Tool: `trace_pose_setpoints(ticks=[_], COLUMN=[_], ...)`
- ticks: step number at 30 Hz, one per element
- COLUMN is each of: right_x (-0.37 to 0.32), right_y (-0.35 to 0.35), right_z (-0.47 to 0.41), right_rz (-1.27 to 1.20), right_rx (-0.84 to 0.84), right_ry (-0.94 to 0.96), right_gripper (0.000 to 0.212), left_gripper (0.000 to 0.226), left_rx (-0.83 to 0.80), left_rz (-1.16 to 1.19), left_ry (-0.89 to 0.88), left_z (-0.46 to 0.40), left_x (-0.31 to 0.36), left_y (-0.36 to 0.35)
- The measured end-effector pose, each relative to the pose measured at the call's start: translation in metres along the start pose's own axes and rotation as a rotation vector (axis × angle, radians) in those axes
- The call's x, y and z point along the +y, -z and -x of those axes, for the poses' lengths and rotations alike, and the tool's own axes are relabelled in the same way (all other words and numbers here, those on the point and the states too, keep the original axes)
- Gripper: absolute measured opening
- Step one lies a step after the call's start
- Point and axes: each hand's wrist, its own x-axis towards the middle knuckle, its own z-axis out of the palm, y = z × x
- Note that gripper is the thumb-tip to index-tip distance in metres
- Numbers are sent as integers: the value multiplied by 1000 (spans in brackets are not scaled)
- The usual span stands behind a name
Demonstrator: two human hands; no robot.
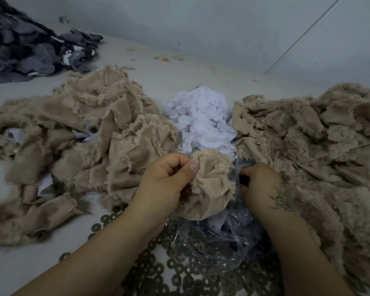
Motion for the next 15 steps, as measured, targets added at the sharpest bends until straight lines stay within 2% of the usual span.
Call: trace_pose_setpoints(ticks=[3, 5, 10, 11, 15], right_x=[1, 2, 1, -4, -27], right_y=[-3, -2, 25, 31, 48], right_z=[-4, -3, 6, 10, 28], right_rz=[65, 19, -246, -329, -801], right_rx=[-30, -11, 284, 278, -99], right_ry=[-17, -32, 8, 30, 80], right_gripper=[17, 16, 6, 10, 35], left_gripper=[20, 22, 28, 26, 19], left_rx=[-3, 3, 11, 10, 5], left_rz=[-3, -5, -19, -16, 3], left_ry=[-1, -1, -16, -22, -35], left_z=[0, 0, 0, 0, 1], left_x=[0, 0, 2, 3, 6], left_y=[0, 0, 1, 2, 2])
